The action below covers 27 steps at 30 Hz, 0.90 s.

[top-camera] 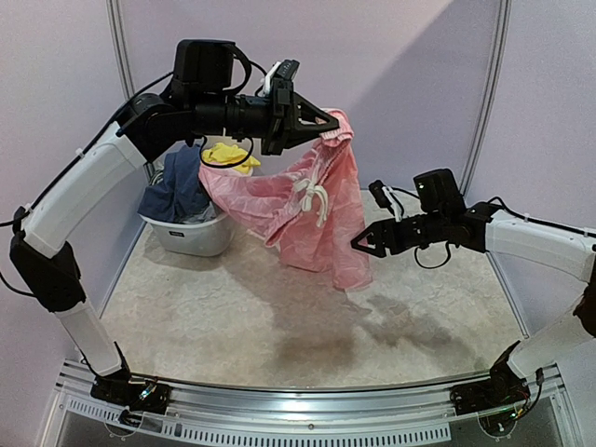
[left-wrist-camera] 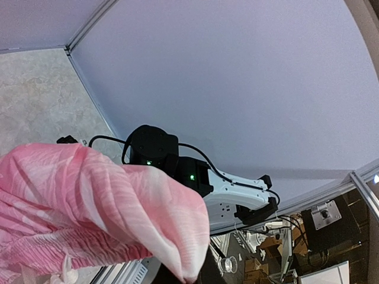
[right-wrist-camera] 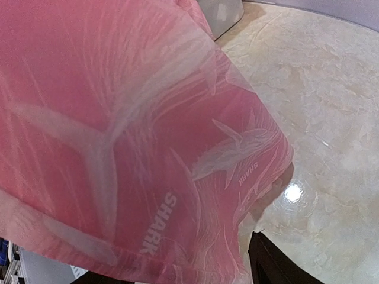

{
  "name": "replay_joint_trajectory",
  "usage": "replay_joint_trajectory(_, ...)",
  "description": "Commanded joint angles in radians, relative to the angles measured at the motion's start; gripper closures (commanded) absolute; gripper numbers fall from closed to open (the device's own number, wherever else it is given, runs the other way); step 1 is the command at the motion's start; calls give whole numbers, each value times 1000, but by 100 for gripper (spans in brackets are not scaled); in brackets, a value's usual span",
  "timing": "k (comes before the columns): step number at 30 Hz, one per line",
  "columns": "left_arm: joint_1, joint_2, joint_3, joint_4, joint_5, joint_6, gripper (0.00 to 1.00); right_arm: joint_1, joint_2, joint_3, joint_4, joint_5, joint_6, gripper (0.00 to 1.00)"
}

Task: Fold and stack the mixed laundry pile
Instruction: Move the crumpled shorts to the center of the board.

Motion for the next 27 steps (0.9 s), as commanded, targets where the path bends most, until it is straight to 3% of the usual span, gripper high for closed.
replay_joint_trajectory(1,-3,-29,28,6,10,14,100,3,23,15,31,-10,-13,37)
replay_joint_trajectory(7,4,-27,37,14,9,7,100,6,34,-11,60,-30,-1,50)
replay_joint_trajectory(17,14,-28,39,-1,0,10,100,14,36,-5,61,-20,11,97)
replay_joint_trajectory(27,17,-65,49,-118,-55,83,100,14,-74,159,-216,210,-36,100)
